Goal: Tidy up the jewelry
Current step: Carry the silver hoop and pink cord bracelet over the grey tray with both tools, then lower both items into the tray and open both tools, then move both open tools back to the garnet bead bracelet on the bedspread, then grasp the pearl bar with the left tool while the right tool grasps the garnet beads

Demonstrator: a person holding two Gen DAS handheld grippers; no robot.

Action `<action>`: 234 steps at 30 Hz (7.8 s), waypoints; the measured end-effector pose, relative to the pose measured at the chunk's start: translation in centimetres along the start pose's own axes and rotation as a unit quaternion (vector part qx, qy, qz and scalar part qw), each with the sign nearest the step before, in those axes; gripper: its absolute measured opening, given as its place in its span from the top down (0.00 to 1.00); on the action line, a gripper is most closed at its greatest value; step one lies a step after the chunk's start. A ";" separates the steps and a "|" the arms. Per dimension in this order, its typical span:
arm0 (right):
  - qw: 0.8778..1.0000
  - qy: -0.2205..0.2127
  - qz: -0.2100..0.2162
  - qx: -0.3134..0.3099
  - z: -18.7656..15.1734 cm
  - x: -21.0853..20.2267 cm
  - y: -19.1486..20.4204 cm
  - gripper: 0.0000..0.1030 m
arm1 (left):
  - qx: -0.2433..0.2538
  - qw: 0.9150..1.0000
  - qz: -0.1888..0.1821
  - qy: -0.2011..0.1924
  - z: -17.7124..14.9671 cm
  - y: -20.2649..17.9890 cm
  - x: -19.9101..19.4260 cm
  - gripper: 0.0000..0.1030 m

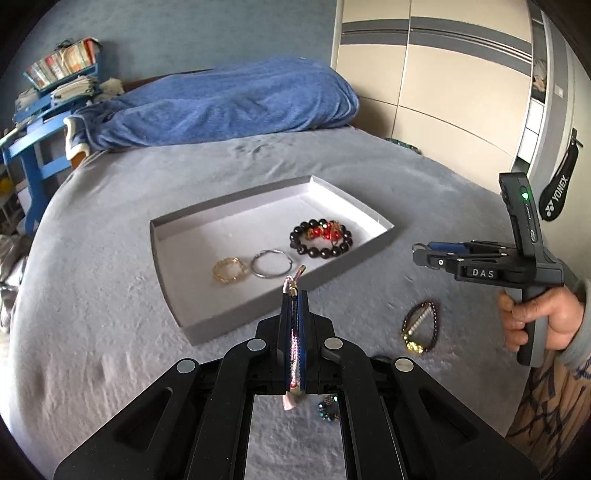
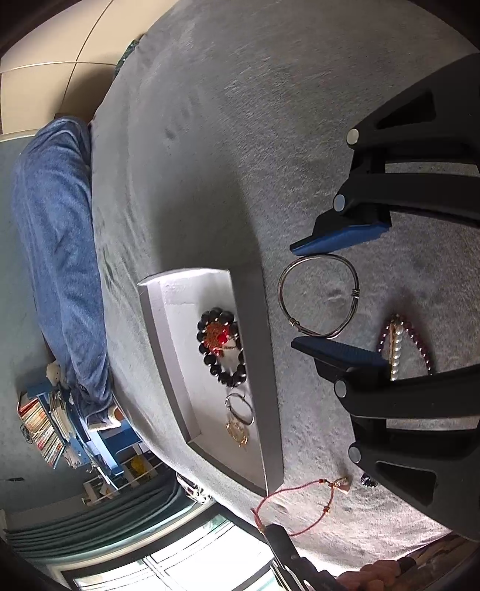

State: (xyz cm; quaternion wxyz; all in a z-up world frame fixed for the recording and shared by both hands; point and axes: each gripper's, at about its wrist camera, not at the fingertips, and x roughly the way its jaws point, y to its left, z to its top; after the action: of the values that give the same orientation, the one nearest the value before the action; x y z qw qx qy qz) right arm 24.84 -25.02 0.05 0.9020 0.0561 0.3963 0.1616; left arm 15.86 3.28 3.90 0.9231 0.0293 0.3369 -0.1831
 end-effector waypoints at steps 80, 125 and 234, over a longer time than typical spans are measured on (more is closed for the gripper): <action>0.993 0.061 -0.005 -0.100 10.9 13.8 6.2 0.55 | -0.065 0.996 0.039 0.055 7.1 7.3 13.3 0.63; 0.996 -0.013 0.017 -0.090 3.7 -0.6 4.1 0.06 | -0.043 0.998 0.042 0.026 -1.0 0.1 1.2 0.09; 0.990 0.096 0.000 -0.102 -4.8 0.6 2.4 0.60 | 0.039 0.991 -0.003 0.129 -2.0 -5.6 9.3 0.94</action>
State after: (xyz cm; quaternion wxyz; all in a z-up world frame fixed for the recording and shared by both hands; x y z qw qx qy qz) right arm 21.12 -22.72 -3.03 0.8607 -0.0517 0.4630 0.2056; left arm 19.21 -4.52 -3.18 0.8693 0.0877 0.4463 -0.1935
